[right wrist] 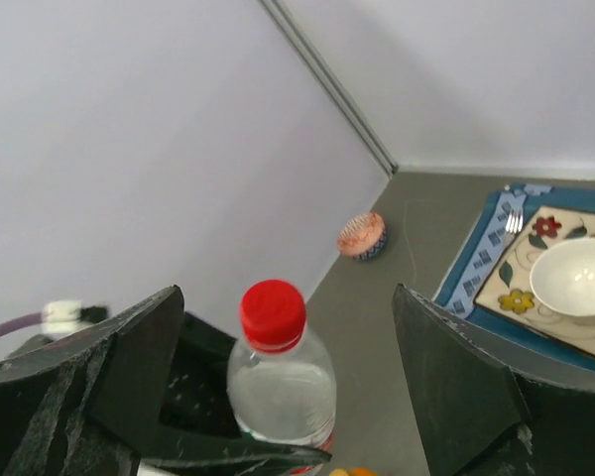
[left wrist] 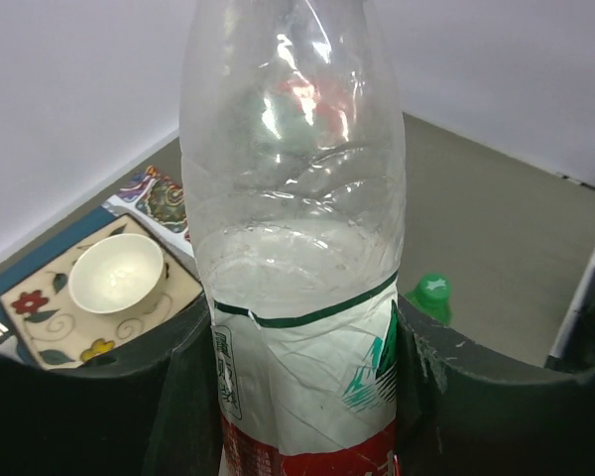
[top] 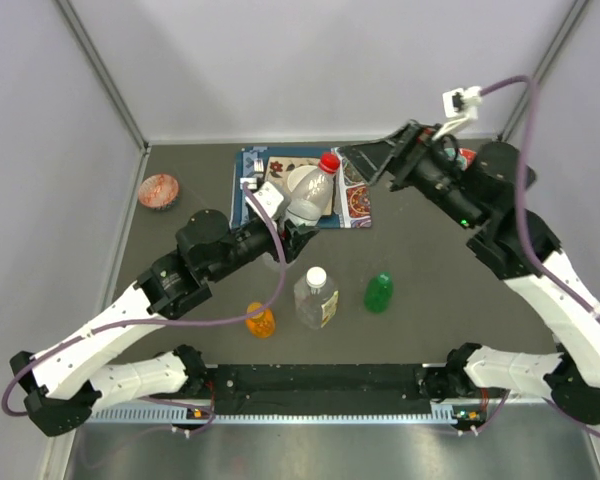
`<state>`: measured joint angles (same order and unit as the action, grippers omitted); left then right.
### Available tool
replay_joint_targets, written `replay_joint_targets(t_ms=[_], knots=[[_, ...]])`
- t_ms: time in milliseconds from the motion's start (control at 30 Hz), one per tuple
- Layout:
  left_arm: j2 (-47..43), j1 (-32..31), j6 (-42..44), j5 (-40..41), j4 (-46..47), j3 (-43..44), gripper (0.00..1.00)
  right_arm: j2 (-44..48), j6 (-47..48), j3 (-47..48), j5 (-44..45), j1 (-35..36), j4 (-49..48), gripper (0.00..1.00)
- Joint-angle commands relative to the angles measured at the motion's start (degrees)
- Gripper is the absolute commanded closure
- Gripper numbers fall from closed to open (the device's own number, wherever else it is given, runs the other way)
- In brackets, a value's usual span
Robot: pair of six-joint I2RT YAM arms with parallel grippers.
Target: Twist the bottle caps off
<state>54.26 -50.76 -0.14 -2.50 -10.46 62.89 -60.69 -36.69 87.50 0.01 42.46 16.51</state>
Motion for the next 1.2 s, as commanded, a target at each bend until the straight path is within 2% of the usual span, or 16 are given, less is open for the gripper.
replay_joint_targets(t_ms=[0, 467, 633, 767, 1000, 1167], knots=[[0.76, -3.28, 4.80, 11.38, 0.17, 2.50, 0.50, -3.91, -0.32, 3.28, 2.01, 1.58, 1.68, 0.14], [2.25, -4.87, 5.41, 11.82, 0.26, 2.41, 0.50, -6.99, 0.13, 2.23, 0.87, 1.75, 0.54, 0.35], [2.69, -4.96, 5.33, 11.38, 0.18, 2.67, 0.50, -7.52, 0.04, 1.18, 0.43, 1.84, 0.19, 0.37], [2.87, -5.05, 5.33, 11.38, 0.26, 2.76, 0.50, -7.78, 0.04, 0.83, 0.25, 1.75, -0.08, 0.46], [3.13, -5.05, 5.24, 11.29, 0.26, 2.85, 0.50, -8.75, -0.31, 0.12, -1.94, 1.75, -0.17, 0.53], [3.13, -5.05, 5.24, 11.12, 0.26, 2.85, 0.50, -8.66, -0.32, -1.02, -1.86, 1.84, -0.16, 0.65]])
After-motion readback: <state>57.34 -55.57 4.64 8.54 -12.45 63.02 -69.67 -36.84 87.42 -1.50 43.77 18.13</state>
